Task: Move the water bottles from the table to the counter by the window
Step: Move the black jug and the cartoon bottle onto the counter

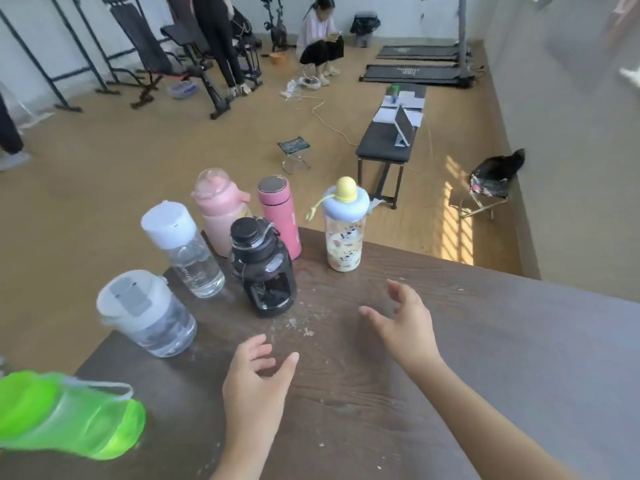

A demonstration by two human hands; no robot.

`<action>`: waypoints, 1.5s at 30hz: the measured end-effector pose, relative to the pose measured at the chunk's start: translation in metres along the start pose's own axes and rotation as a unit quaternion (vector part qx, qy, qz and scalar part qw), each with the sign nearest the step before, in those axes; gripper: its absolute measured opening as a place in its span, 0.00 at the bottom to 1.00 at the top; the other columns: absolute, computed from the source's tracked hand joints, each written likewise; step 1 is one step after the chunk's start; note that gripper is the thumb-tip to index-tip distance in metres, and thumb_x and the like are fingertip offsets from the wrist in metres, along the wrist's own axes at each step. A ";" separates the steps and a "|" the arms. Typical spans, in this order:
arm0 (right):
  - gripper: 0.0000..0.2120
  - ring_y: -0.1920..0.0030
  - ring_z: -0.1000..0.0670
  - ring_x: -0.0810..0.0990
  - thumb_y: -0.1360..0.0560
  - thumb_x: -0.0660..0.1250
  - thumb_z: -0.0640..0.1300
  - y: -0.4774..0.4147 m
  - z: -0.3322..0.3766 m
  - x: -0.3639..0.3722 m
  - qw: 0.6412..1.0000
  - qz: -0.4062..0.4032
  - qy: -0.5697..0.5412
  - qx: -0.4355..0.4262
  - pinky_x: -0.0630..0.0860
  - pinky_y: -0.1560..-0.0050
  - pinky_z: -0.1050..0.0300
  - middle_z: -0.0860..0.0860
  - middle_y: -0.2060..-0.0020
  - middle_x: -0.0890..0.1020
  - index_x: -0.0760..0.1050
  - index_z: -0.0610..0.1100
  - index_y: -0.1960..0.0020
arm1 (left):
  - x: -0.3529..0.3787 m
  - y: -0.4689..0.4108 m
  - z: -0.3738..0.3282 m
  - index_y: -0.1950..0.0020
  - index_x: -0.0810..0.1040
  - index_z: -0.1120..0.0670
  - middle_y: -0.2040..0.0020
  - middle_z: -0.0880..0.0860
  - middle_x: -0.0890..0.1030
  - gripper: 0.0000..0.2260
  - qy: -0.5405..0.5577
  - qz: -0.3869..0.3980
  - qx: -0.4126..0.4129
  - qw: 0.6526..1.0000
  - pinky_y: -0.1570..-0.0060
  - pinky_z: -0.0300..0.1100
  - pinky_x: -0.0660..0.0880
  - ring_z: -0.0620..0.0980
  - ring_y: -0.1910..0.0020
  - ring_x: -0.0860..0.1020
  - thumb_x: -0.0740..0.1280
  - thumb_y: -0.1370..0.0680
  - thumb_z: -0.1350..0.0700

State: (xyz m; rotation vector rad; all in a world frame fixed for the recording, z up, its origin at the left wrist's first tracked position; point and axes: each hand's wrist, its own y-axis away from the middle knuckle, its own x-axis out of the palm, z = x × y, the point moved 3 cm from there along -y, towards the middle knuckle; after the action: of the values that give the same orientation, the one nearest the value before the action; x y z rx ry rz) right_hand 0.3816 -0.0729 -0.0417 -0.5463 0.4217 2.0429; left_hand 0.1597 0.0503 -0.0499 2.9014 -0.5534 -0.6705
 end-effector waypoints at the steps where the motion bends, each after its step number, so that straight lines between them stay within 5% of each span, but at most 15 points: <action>1: 0.39 0.27 0.47 0.72 0.28 0.80 0.49 -0.010 0.009 0.008 1.000 0.010 -0.003 0.000 0.70 0.28 0.52 0.46 0.28 0.75 0.67 0.42 0.22 | -0.007 -0.007 0.002 0.28 0.76 0.52 0.36 0.49 0.83 0.29 0.002 -0.018 -0.004 1.000 0.50 0.34 0.73 0.45 0.44 0.83 0.81 0.28 0.55; 5: 0.47 0.23 0.47 0.68 0.30 0.82 0.49 -0.052 0.037 0.028 1.000 0.022 -0.011 -0.008 0.67 0.25 0.49 0.46 0.22 0.69 0.61 0.43 0.19 | -0.017 -0.043 -0.001 0.18 0.66 0.55 0.26 0.52 0.75 0.41 0.017 -0.042 0.006 0.999 0.42 0.30 0.75 0.49 0.31 0.76 0.81 0.28 0.54; 8: 0.48 0.24 0.48 0.69 0.30 0.82 0.48 -0.075 0.048 0.037 0.998 0.017 -0.056 0.005 0.69 0.28 0.50 0.49 0.23 0.71 0.59 0.43 0.19 | -0.016 -0.065 -0.012 0.25 0.75 0.53 0.31 0.51 0.79 0.30 0.028 -0.057 0.049 0.997 0.32 0.45 0.77 0.47 0.35 0.78 0.79 0.26 0.53; 10: 0.45 0.26 0.48 0.72 0.29 0.81 0.47 -0.086 0.048 0.043 0.997 0.011 -0.073 0.009 0.72 0.30 0.50 0.49 0.25 0.74 0.61 0.44 0.20 | -0.015 -0.073 -0.022 0.34 0.82 0.52 0.39 0.49 0.84 0.19 0.034 -0.068 0.073 0.994 0.34 0.48 0.80 0.46 0.40 0.82 0.78 0.25 0.54; 16: 0.37 0.38 0.45 0.80 0.32 0.83 0.48 -0.107 0.051 0.059 0.996 -0.018 -0.086 0.005 0.78 0.38 0.49 0.47 0.36 0.80 0.69 0.45 0.30 | -0.015 -0.089 -0.035 0.46 0.83 0.48 0.53 0.38 0.85 0.08 0.018 -0.047 0.107 0.993 0.50 0.23 0.76 0.29 0.51 0.83 0.76 0.23 0.58; 23: 0.36 0.41 0.48 0.80 0.34 0.83 0.51 -0.097 0.044 0.055 0.994 -0.058 -0.092 -0.015 0.78 0.41 0.51 0.51 0.42 0.81 0.71 0.46 0.31 | -0.017 -0.099 -0.033 0.50 0.84 0.55 0.54 0.49 0.88 0.03 0.002 -0.043 0.114 0.993 0.47 0.50 0.85 0.49 0.52 0.88 0.76 0.22 0.59; 28: 0.34 0.42 0.51 0.80 0.34 0.84 0.49 -0.056 0.018 0.018 0.988 -0.092 -0.122 0.002 0.78 0.40 0.51 0.55 0.45 0.81 0.73 0.47 0.33 | -0.011 -0.075 -0.044 0.50 0.84 0.53 0.55 0.43 0.87 0.04 -0.028 -0.029 0.152 0.988 0.44 0.52 0.84 0.39 0.54 0.86 0.76 0.23 0.60; 31: 0.33 0.43 0.51 0.82 0.34 0.84 0.48 -0.030 -0.008 -0.017 0.983 -0.123 -0.138 0.022 0.79 0.42 0.54 0.56 0.45 0.83 0.74 0.48 0.33 | 0.005 -0.050 -0.049 0.52 0.84 0.47 0.57 0.40 0.88 0.08 -0.020 -0.001 0.156 0.988 0.44 0.52 0.85 0.32 0.54 0.85 0.76 0.23 0.61; 36: 0.31 0.45 0.55 0.83 0.34 0.83 0.46 0.015 -0.052 -0.088 0.969 -0.180 -0.163 0.054 0.81 0.43 0.53 0.57 0.45 0.84 0.74 0.50 0.35 | 0.064 0.003 -0.070 0.58 0.82 0.34 0.56 0.33 0.87 0.18 -0.003 0.078 0.161 0.984 0.43 0.57 0.84 0.38 0.53 0.87 0.77 0.25 0.60; 40: 0.29 0.49 0.64 0.82 0.35 0.84 0.45 0.067 -0.093 -0.155 0.951 -0.242 -0.176 0.082 0.78 0.50 0.65 0.60 0.49 0.84 0.75 0.51 0.38 | 0.133 0.061 -0.091 0.56 0.83 0.40 0.55 0.41 0.89 0.14 0.029 0.167 0.167 0.971 0.42 0.61 0.84 0.50 0.51 0.88 0.78 0.25 0.60; 45: 0.28 0.50 0.68 0.81 0.34 0.83 0.42 0.145 -0.150 -0.230 0.925 -0.314 -0.178 0.122 0.76 0.54 0.74 0.60 0.48 0.85 0.76 0.51 0.39 | 0.216 0.138 -0.118 0.56 0.85 0.41 0.56 0.45 0.90 0.12 0.047 0.275 0.199 0.939 0.42 0.62 0.84 0.52 0.51 0.89 0.79 0.25 0.59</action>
State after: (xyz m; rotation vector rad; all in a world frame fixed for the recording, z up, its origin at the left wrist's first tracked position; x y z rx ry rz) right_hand 0.3911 -0.3831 -0.0336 -0.1185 0.2341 1.3997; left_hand 0.3477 -0.1549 -0.0047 2.8571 -1.5640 -0.3628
